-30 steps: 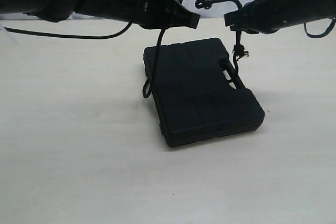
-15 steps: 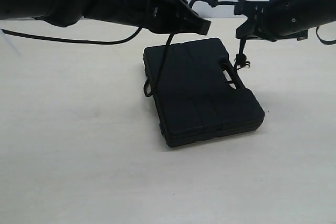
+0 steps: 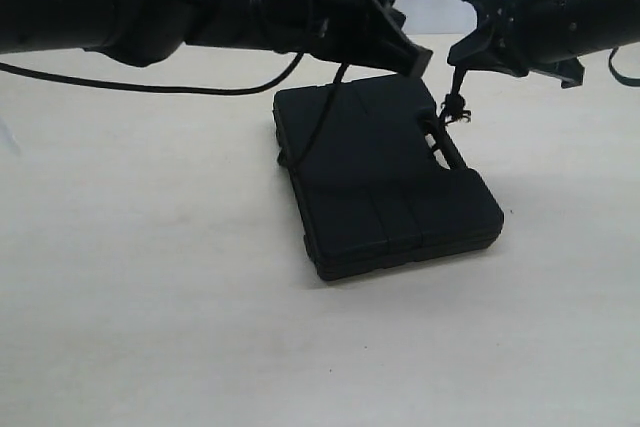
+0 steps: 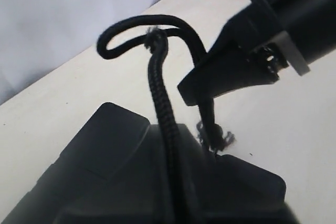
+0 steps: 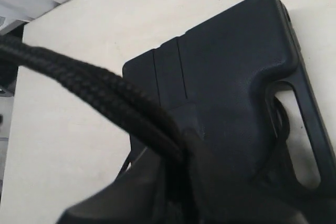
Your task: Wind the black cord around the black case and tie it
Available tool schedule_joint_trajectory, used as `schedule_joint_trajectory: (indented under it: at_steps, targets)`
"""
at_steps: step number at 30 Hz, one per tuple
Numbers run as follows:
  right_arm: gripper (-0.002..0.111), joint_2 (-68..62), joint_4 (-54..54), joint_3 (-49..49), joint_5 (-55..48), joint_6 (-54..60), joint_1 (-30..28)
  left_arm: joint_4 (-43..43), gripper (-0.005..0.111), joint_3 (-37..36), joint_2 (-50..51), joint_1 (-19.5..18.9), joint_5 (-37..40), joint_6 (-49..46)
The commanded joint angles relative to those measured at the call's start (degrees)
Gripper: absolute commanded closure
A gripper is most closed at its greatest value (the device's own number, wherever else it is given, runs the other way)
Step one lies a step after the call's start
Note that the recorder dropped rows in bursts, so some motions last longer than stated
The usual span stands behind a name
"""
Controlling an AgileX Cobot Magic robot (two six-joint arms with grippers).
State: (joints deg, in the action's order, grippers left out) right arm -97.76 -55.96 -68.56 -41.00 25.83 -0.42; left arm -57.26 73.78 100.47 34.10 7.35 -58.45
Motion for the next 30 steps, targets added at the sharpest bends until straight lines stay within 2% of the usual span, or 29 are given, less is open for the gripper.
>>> schedule_joint_trajectory:
  at_steps: [1, 8, 16, 30]
  targets:
    - [0.104, 0.5, -1.9, 0.3, -0.3, 1.2, -0.4, 0.7, 0.107, -0.4, -0.1, 2.2, -4.7, -1.5]
    - [0.104, 0.5, -2.4, 0.3, -0.4, 1.9, -0.4, 1.0, 0.107, -0.4, -0.1, 2.6, -8.3, -1.5]
    - [0.104, 0.5, -9.7, 0.3, -2.6, 7.2, -0.4, 1.0, 0.107, -0.4, 1.2, 2.6, -9.1, -1.5]
    - [0.104, 0.6, -9.3, 0.3, -4.0, 8.5, -1.6, 1.3, 0.107, -0.4, 0.2, 2.3, -12.7, -3.0]
